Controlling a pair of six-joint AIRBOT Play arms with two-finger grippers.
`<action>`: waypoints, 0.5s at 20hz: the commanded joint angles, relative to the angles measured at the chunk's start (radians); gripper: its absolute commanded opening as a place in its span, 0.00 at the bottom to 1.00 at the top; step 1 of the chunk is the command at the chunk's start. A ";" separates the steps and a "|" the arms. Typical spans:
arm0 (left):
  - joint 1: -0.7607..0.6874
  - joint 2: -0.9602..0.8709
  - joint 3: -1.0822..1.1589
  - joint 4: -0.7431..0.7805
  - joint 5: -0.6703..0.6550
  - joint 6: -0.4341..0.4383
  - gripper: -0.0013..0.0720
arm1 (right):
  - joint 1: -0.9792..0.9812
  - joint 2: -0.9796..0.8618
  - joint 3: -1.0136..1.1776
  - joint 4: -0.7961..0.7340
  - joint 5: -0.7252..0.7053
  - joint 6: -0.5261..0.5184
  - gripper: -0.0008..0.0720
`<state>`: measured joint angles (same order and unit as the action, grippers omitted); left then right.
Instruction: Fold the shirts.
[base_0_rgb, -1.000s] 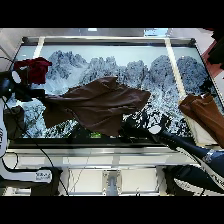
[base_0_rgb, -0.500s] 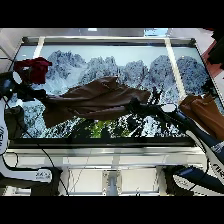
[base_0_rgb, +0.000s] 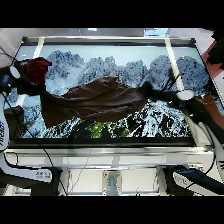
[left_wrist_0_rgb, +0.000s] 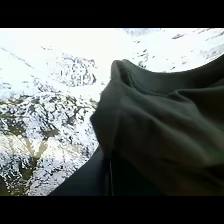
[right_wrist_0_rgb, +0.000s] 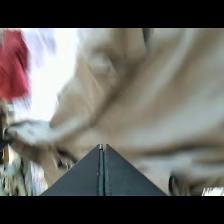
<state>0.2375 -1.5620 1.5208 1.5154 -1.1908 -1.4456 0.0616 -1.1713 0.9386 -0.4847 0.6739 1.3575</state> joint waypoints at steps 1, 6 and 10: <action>0.000 0.022 0.186 -0.125 -0.091 0.005 0.03 | -0.137 0.062 0.132 -0.080 0.165 0.011 0.05; 0.000 0.023 0.251 -0.191 -0.136 0.002 0.03 | -0.056 0.066 0.037 -0.089 0.514 0.098 0.62; 0.000 0.022 0.248 -0.187 -0.168 0.002 0.03 | 0.147 0.021 -0.153 -0.042 0.229 0.207 0.62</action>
<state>0.2375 -1.5406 1.7584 1.3434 -1.3300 -1.4437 0.0975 -1.1244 0.8898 -0.5560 1.0183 1.4956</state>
